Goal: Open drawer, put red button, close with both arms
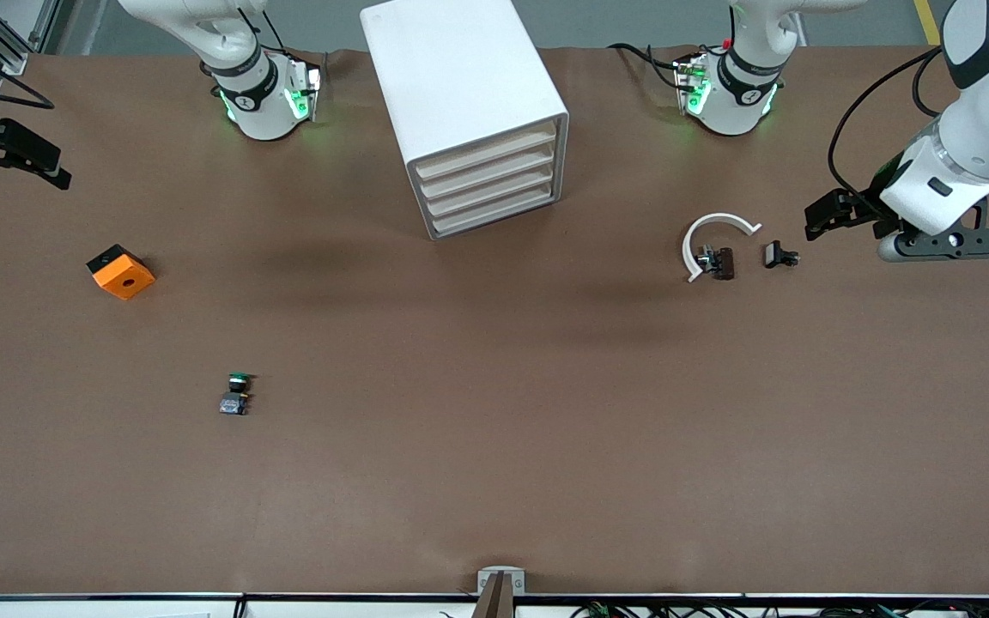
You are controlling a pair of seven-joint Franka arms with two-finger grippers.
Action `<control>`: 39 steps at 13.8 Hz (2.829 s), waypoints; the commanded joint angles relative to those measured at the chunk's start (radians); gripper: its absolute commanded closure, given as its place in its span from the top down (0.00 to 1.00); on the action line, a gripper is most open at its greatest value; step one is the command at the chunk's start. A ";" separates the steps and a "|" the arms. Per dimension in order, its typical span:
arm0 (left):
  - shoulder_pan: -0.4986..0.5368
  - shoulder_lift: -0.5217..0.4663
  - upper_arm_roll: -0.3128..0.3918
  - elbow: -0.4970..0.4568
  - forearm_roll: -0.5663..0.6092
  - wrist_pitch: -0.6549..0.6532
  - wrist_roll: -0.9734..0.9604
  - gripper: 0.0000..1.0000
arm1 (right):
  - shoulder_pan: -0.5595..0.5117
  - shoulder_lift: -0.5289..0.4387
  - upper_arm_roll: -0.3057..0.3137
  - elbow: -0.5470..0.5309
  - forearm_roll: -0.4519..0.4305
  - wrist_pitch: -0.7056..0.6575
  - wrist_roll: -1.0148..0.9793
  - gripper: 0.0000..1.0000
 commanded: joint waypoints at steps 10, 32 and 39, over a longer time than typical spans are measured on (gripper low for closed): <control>0.055 -0.032 -0.002 0.180 -0.007 -0.121 0.031 1.00 | 0.021 -0.038 0.011 -0.036 -0.029 -0.028 -0.002 1.00; 0.061 -0.020 0.003 0.180 0.034 -0.123 0.058 1.00 | 0.038 -0.041 0.005 0.066 -0.046 -0.232 -0.118 1.00; 0.075 -0.020 0.003 0.179 0.034 -0.123 0.061 1.00 | -0.049 0.008 -0.015 0.102 -0.126 -0.115 -0.266 1.00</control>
